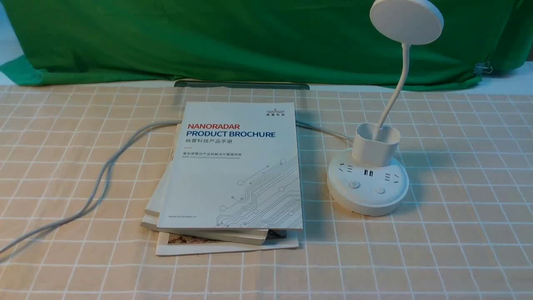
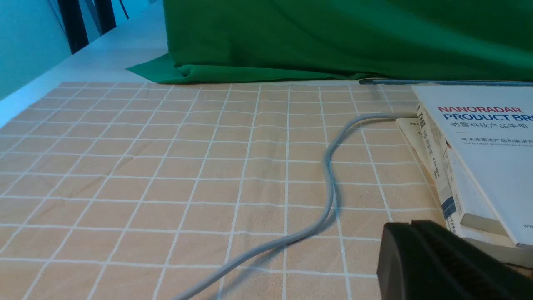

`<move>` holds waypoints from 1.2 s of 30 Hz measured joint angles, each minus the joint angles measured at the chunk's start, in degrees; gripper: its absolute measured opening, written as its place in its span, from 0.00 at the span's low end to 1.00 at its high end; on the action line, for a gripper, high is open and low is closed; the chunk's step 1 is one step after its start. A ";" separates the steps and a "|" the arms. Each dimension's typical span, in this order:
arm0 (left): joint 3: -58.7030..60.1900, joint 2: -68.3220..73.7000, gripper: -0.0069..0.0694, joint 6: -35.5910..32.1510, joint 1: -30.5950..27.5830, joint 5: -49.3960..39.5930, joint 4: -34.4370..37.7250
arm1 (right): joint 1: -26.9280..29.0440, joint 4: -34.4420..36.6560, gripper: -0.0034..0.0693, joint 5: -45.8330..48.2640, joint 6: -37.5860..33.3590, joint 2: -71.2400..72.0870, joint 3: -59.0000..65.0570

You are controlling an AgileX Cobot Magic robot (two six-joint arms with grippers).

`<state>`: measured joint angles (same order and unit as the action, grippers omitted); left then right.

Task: Turn on the table lamp on the light coffee tablecloth with your hand.
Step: 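Press the button on the base of the white desk lamp with the right gripper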

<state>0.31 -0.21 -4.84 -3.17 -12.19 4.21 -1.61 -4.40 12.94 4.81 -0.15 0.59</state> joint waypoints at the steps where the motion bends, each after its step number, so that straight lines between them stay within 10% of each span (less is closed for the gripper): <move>1: 0.00 0.00 0.12 0.00 0.00 0.00 0.00 | 0.00 0.00 0.37 0.00 0.00 0.00 0.00; 30: 0.00 0.00 0.12 0.00 0.00 0.00 0.00 | 0.00 0.00 0.37 0.00 0.00 0.00 0.00; 36: 0.00 0.00 0.12 0.00 0.00 0.00 0.00 | 0.00 9.66 0.37 -4.48 19.25 0.00 0.00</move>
<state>0.31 -0.21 -4.84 -3.17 -12.19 4.21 -1.61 5.27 8.46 24.05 -0.15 0.59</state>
